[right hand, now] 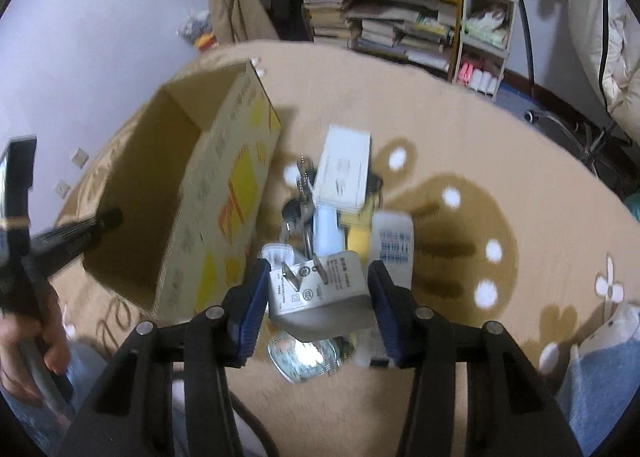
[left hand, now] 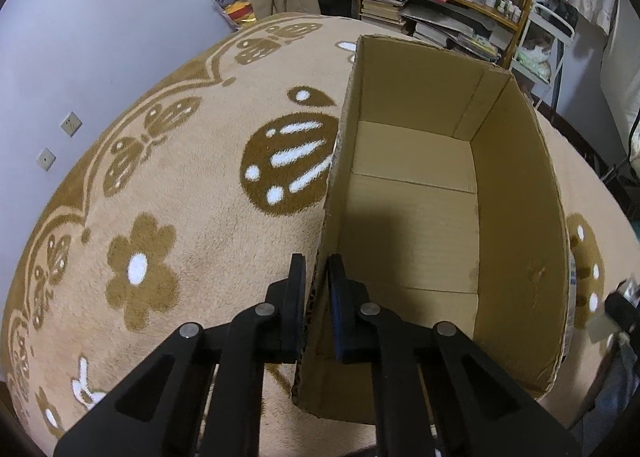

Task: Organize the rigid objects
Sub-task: 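Carry the white plug adapter into the box and open the right tool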

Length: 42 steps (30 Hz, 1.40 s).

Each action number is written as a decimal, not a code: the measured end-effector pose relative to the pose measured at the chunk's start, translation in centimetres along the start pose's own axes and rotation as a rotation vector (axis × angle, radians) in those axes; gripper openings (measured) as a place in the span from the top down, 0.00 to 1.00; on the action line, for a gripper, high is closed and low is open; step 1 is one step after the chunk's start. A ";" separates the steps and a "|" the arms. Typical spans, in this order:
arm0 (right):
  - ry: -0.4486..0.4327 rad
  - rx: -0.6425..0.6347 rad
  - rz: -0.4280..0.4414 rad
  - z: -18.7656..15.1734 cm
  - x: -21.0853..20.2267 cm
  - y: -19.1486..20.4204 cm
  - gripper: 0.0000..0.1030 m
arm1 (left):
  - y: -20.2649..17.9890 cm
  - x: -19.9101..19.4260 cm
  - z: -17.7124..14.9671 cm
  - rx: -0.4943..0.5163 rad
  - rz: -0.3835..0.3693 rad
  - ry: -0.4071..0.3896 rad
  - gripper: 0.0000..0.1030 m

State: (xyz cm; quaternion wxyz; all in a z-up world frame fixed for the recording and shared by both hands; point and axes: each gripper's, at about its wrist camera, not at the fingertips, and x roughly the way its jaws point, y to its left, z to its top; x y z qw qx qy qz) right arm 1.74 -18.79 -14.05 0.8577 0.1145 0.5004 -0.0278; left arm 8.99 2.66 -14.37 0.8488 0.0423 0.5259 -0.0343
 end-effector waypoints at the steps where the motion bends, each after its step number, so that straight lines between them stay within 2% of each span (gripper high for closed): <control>1: -0.011 0.001 0.002 0.5 -0.7 -0.7 0.48 | 0.1 0.0 0.0 -0.004 -0.004 0.000 0.90; 6: -0.075 -0.030 0.013 3.2 -2.3 -0.8 0.48 | 0.1 0.1 0.2 -0.004 -0.004 0.001 0.90; 12: -0.137 -0.053 0.042 6.0 -2.7 1.5 0.48 | -0.1 0.0 0.3 0.010 0.015 -0.004 0.90; 17: -0.180 -0.062 0.099 7.6 -2.2 3.8 0.48 | -0.2 0.0 0.2 -0.013 0.020 -0.004 0.89; 21: -0.207 -0.044 0.161 7.7 -1.5 5.3 0.48 | -0.6 0.0 0.2 0.007 0.036 -0.012 0.89; 29: -0.181 -0.063 0.235 6.6 0.6 7.4 0.48 | -0.1 0.0 0.2 -0.011 0.020 -0.009 0.89; 37: -0.150 -0.057 0.232 5.8 2.5 7.7 0.48 | -0.1 0.1 0.2 -0.013 0.024 -0.011 0.89; 41: -0.191 -0.075 0.206 5.7 1.9 7.9 0.48 | 0.0 0.3 0.2 -0.021 -0.009 -0.001 0.89; 42: -0.198 -0.081 0.192 5.7 1.7 8.0 0.48 | -0.2 0.4 0.2 -0.017 0.020 -0.004 0.88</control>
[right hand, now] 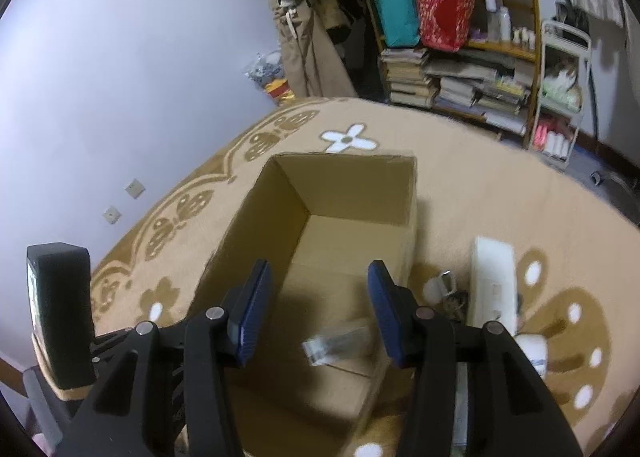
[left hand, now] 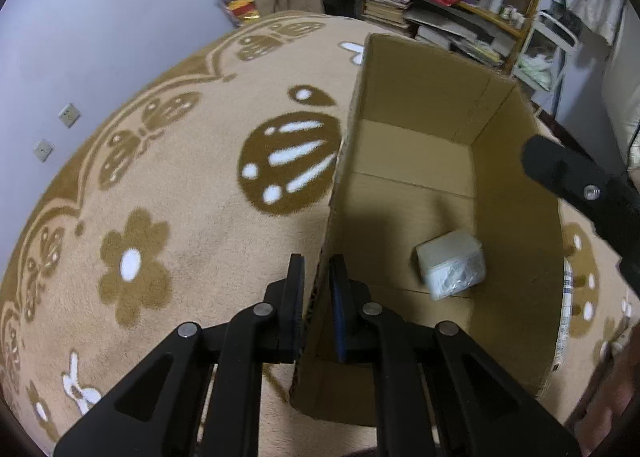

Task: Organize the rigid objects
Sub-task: 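Carry the white plug adapter into the box and open the right tool, then lower the right tool onto the white tube bottle and close on it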

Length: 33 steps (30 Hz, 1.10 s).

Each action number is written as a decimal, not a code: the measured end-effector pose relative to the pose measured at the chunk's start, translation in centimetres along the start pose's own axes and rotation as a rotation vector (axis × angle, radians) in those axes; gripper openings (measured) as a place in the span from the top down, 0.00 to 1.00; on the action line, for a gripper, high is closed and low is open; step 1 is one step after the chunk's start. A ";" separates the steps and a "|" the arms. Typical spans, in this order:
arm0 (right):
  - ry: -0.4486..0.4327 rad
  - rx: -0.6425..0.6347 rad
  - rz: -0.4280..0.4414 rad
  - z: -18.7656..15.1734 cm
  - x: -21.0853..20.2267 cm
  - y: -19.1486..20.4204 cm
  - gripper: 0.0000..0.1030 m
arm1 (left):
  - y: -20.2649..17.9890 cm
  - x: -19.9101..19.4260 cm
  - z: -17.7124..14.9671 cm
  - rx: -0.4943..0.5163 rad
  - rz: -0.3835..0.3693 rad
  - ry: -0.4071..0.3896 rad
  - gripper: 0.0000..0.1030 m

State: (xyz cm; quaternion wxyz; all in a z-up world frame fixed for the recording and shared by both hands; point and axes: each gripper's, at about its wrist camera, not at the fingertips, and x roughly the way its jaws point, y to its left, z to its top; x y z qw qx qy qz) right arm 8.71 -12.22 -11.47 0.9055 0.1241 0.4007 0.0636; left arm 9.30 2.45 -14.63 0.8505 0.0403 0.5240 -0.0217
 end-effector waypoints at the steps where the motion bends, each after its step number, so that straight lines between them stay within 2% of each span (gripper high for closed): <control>1: -0.002 -0.003 -0.006 0.0 -0.1 0.0 0.48 | 0.0 0.1 0.0 0.009 0.006 0.000 0.88; 7: -0.022 -0.032 -0.040 0.0 -1.6 0.1 0.46 | 0.2 0.0 0.1 0.005 0.001 0.003 0.88; 10: -0.048 -0.020 -0.074 0.3 -3.0 -0.3 0.26 | 0.6 0.1 0.2 -0.020 -0.026 0.012 0.89; 12: -0.082 0.001 -0.114 0.4 -4.3 -1.0 0.07 | 0.7 0.1 0.3 -0.018 -0.022 0.010 0.89; 14: -0.105 0.012 -0.165 0.4 -5.4 -1.8 0.00 | 0.4 0.1 0.3 -0.003 -0.008 0.007 0.89; 17: -0.104 0.013 -0.225 0.5 -6.3 -3.1 0.00 | 0.2 0.1 0.3 0.015 0.007 0.003 0.89; 25: -0.072 0.085 -0.306 -0.5 -7.9 -7.3 0.00 | -0.1 0.0 0.3 0.030 0.018 -0.002 0.89; 33: -0.013 0.163 -0.339 -3.3 -7.0 -11.1 0.00 | -0.1 0.0 0.3 0.024 0.016 -0.001 0.88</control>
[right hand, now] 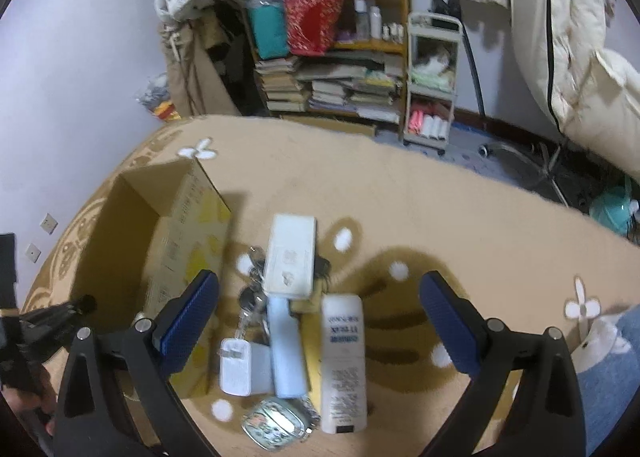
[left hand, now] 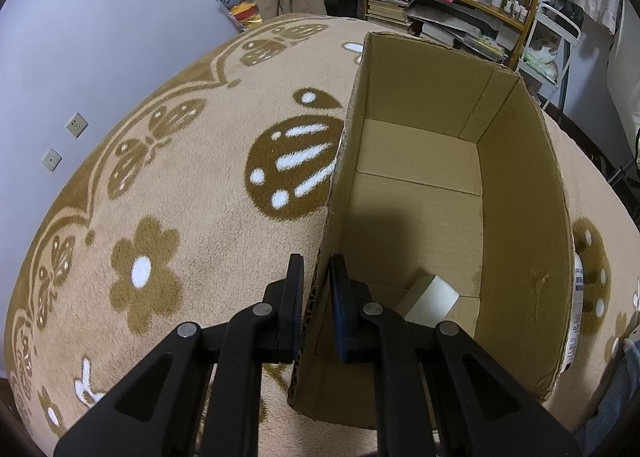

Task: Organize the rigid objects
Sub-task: 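Lower the right tool onto the white tube bottle and close on it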

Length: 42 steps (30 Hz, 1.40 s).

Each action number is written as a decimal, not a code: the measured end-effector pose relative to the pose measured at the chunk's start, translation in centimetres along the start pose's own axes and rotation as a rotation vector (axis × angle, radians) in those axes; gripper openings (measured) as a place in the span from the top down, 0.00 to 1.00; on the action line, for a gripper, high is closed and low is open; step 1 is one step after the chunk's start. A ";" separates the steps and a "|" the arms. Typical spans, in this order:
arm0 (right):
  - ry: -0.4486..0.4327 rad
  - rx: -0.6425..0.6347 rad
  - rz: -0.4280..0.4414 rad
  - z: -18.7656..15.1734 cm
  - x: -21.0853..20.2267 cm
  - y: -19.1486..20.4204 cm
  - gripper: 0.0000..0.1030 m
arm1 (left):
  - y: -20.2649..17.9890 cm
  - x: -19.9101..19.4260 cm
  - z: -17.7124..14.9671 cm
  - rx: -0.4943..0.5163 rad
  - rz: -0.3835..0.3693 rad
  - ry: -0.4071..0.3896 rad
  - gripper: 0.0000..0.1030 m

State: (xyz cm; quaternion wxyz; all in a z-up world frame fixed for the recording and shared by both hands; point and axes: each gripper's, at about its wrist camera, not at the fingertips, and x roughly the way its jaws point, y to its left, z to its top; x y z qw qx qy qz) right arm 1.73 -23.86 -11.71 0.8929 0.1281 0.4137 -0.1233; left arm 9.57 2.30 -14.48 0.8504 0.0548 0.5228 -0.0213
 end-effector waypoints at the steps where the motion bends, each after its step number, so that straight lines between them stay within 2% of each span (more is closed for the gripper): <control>1: 0.011 0.004 -0.003 -0.2 0.3 -0.3 0.00 | 0.0 0.0 0.0 0.001 0.000 0.000 0.88; 17: 0.158 0.025 -0.025 -3.3 5.7 -1.8 0.00 | 0.2 0.1 0.0 -0.006 -0.003 0.001 0.88; 23: 0.222 0.029 -0.060 -4.5 7.6 -2.3 0.00 | 0.2 0.1 0.0 -0.008 -0.003 0.000 0.88; 34: 0.283 0.027 -0.075 -5.6 9.6 -2.7 0.00 | -0.1 0.1 0.1 0.014 0.018 -0.003 0.88; 38: 0.319 0.055 -0.069 -5.8 10.2 -3.2 0.09 | -0.1 0.1 0.0 0.002 0.008 -0.001 0.88; 42: 0.315 0.043 -0.074 -5.9 10.3 -3.1 0.11 | -0.1 0.1 0.0 0.001 0.008 0.000 0.88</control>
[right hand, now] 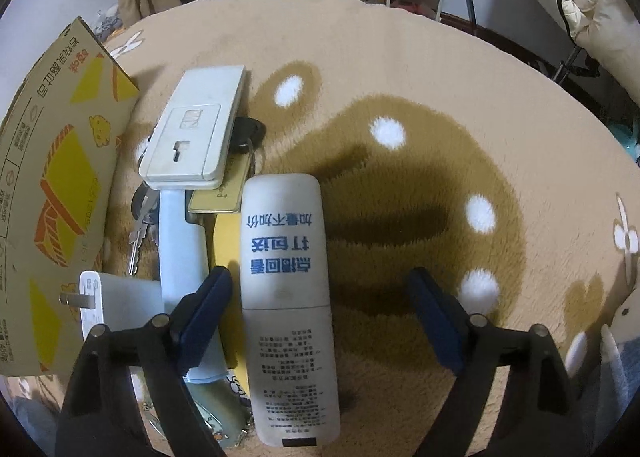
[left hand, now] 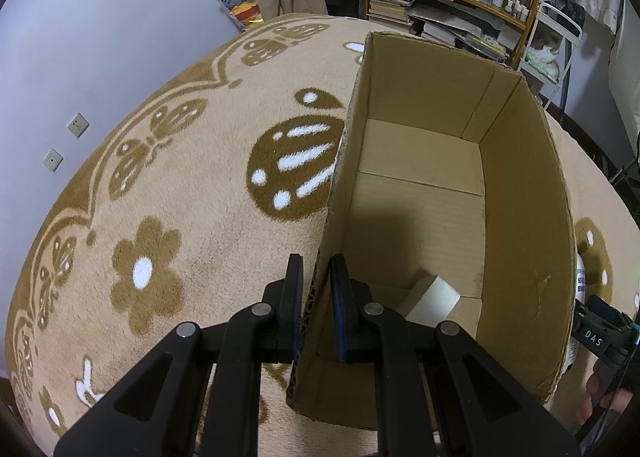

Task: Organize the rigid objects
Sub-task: 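Lower the right tool onto the white tube bottle and close on it, then lift the white tube bottle into the box and release it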

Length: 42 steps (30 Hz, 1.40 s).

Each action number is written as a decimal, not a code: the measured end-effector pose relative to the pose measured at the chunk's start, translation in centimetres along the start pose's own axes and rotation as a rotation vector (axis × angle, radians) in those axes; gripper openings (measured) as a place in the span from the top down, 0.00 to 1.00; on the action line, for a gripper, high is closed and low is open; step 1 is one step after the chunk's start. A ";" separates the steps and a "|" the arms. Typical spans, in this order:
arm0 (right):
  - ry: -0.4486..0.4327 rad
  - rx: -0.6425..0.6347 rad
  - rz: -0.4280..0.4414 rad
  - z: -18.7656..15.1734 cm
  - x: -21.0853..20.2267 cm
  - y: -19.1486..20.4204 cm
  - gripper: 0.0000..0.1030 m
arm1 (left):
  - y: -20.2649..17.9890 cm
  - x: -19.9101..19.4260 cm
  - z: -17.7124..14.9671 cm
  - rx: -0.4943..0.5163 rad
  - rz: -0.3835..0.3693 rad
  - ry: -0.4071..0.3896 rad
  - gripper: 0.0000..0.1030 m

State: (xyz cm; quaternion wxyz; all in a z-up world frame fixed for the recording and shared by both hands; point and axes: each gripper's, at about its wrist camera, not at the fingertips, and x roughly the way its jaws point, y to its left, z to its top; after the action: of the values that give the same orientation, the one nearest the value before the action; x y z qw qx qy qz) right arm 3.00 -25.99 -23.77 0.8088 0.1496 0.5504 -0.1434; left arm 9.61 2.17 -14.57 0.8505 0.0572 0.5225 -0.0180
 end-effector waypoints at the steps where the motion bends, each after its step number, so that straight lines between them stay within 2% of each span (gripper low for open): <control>1: 0.001 0.002 0.003 0.0 0.0 0.1 0.11 | 0.0 0.0 0.0 0.000 0.000 0.000 0.88; 7: 0.010 0.009 0.017 -0.1 0.0 0.3 0.22 | 0.1 0.0 0.0 -0.007 -0.004 0.002 0.88; 10: 0.016 0.015 0.030 -0.1 -0.2 0.7 0.32 | 0.2 0.0 0.0 -0.007 -0.004 0.001 0.88; 12: 0.019 0.020 0.049 -0.1 -0.3 0.8 0.43 | 0.2 0.0 0.1 -0.008 -0.004 0.002 0.88; 15: 0.031 0.041 0.061 -0.2 -0.6 1.1 0.48 | 0.2 0.0 0.1 -0.008 -0.005 0.002 0.88; 20: 0.035 0.045 0.056 -0.2 -0.7 1.4 0.49 | 0.2 0.0 0.1 -0.006 -0.004 0.002 0.88; 22: 0.028 0.046 0.055 -0.2 -0.7 1.2 0.56 | 0.3 0.0 0.1 -0.007 -0.004 0.002 0.88; 30: 0.005 0.114 0.109 0.5 -1.2 -0.1 0.57 | 0.1 0.0 0.0 -0.001 0.007 -0.001 0.88; 35: -0.063 0.141 0.134 1.8 -3.1 -0.7 0.57 | 0.1 0.0 0.0 -0.006 0.004 0.001 0.88; 42: -0.164 0.098 0.162 3.5 -6.7 1.1 0.57 | 0.1 0.0 -0.1 -0.003 0.005 0.000 0.88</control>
State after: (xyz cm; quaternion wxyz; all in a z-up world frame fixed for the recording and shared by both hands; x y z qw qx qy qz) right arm 4.05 -25.97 -16.16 0.8518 0.2209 0.4607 -0.1161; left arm 9.56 2.28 -14.61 0.8505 0.0574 0.5226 -0.0151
